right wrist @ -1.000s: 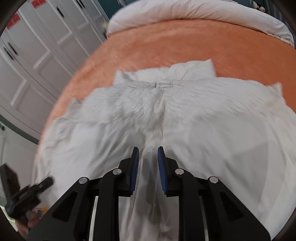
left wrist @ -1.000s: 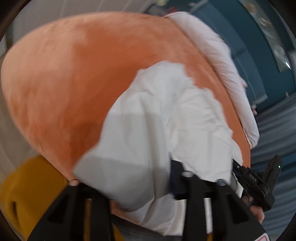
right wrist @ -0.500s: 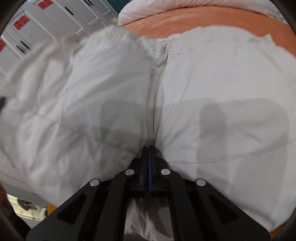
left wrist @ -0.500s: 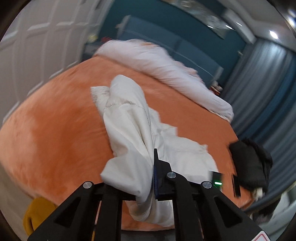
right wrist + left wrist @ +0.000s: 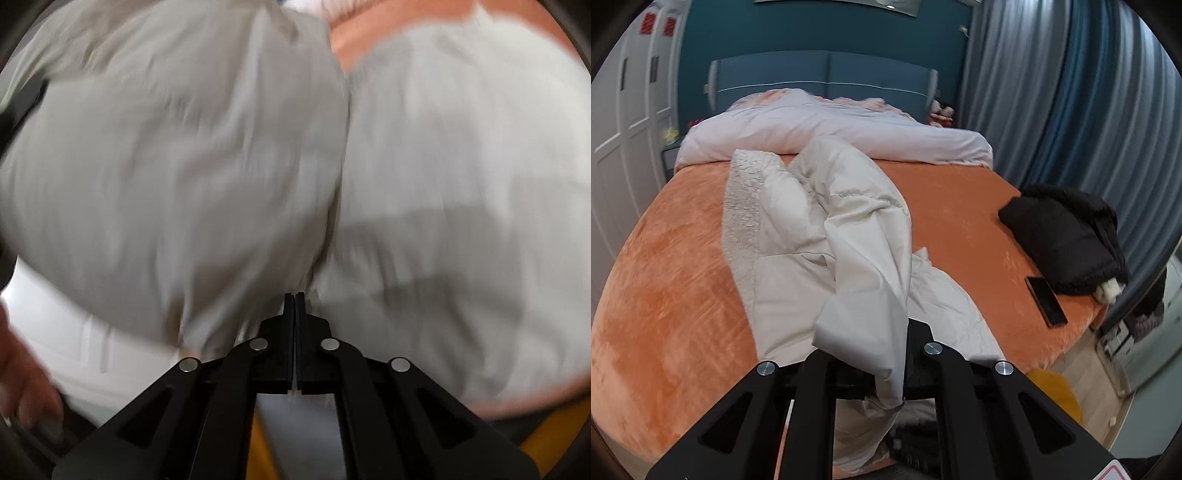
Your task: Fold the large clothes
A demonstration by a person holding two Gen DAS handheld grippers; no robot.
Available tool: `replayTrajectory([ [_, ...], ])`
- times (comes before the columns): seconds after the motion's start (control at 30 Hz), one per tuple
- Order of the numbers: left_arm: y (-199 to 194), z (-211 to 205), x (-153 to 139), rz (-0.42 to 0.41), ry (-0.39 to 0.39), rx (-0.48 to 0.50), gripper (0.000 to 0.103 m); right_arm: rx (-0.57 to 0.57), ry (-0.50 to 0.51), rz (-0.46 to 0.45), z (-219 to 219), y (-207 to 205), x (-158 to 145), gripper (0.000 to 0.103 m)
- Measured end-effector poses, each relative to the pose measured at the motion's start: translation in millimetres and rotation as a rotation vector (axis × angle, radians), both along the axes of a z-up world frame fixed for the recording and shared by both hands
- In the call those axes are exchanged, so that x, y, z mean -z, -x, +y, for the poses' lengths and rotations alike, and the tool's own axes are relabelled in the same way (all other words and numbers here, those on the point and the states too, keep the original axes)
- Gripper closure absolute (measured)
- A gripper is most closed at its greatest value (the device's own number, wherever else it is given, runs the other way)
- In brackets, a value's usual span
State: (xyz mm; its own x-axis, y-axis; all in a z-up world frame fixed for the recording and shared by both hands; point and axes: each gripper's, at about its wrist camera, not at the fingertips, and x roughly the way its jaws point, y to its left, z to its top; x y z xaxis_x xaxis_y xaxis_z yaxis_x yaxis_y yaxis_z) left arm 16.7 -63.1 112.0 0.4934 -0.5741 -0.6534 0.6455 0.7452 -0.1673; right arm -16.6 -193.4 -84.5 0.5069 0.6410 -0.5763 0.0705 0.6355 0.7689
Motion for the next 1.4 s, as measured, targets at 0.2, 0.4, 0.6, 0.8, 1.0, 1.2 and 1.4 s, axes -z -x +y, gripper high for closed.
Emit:
replayTrajectory([
  [0.2,15.0,-52.1,30.7,0.068,-0.103,0.107,0.096,-0.012,-0.126,0.070,15.7,2.5,43.9,0.103],
  [0.4,27.8,-99.8,69.8,0.069,-0.207,0.183,0.096,0.024,-0.270,0.120,5.0,6.9,60.1,0.103],
  [0.6,33.4,-110.6,76.3,0.070,-0.243,0.214,0.096,0.176,-0.216,0.147,-53.7,57.6,23.4,0.100],
  [0.8,53.9,-134.4,107.0,0.048,-0.319,0.266,0.096,0.438,0.085,0.023,-170.0,102.4,-49.6,0.100],
  [1.0,83.2,-165.8,148.0,-0.036,-0.448,0.335,0.095,0.467,0.215,-0.140,-218.0,73.8,-119.3,0.095],
  [1.2,83.9,-171.0,158.5,-0.049,-0.469,0.316,0.093,0.269,0.298,-0.155,-199.9,-9.4,-125.1,0.048],
  [1.4,77.8,-154.8,129.1,-0.003,-0.381,0.228,0.078,0.147,0.221,-0.067,-187.1,-86.4,-96.0,0.059],
])
